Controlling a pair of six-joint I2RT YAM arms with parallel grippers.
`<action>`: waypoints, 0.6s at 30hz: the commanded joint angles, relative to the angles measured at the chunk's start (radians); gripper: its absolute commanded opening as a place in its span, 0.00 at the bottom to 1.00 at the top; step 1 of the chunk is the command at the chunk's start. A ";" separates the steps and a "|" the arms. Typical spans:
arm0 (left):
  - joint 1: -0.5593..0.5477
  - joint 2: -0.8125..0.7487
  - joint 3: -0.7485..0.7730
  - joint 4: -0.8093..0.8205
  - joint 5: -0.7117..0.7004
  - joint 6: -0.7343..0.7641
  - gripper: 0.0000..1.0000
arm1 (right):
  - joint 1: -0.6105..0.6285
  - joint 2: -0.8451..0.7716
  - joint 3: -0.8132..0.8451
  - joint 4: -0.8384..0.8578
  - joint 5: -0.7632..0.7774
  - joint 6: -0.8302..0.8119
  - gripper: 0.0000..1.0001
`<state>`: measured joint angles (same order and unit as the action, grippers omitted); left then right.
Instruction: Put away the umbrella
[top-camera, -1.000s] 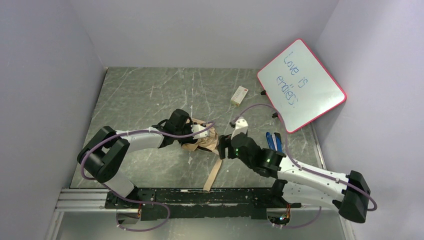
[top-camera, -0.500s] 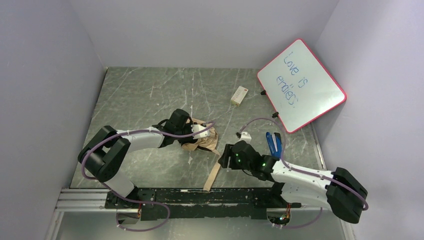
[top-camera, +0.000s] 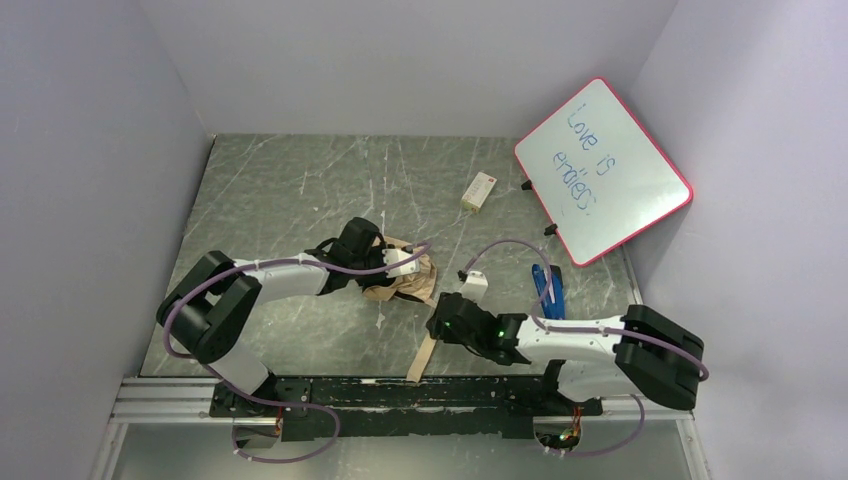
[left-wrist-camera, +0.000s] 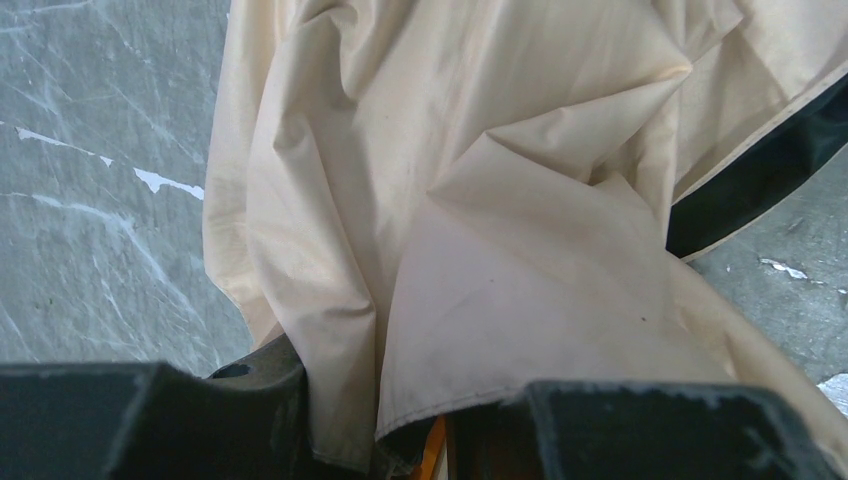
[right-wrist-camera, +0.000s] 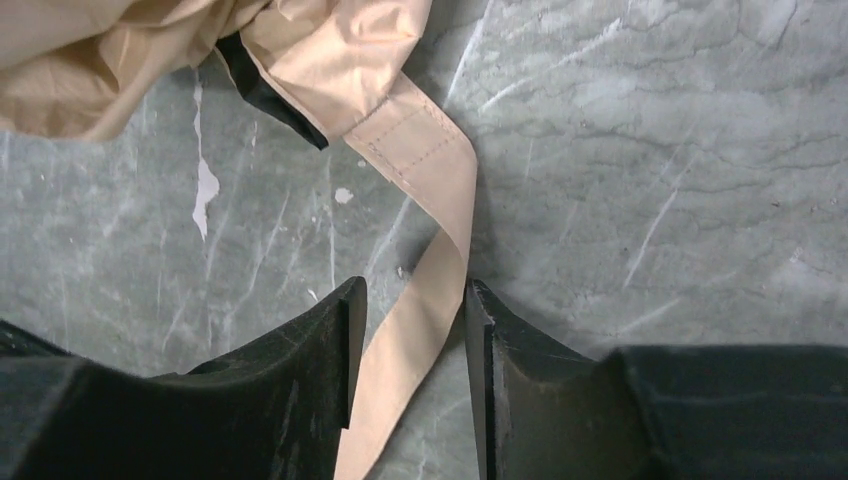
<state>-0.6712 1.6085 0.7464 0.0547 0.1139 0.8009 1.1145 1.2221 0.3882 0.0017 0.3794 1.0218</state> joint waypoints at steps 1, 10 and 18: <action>0.004 0.033 0.025 -0.033 -0.029 0.023 0.05 | 0.006 0.062 0.002 -0.006 0.081 0.059 0.44; 0.004 0.039 0.031 -0.039 -0.030 0.024 0.05 | 0.006 0.164 0.032 0.063 0.081 0.032 0.34; 0.004 0.038 0.041 -0.039 -0.034 0.013 0.05 | 0.008 0.146 0.054 -0.049 0.121 -0.052 0.00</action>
<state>-0.6712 1.6203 0.7609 0.0521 0.1139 0.8009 1.1164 1.3754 0.4397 0.1040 0.4534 1.0348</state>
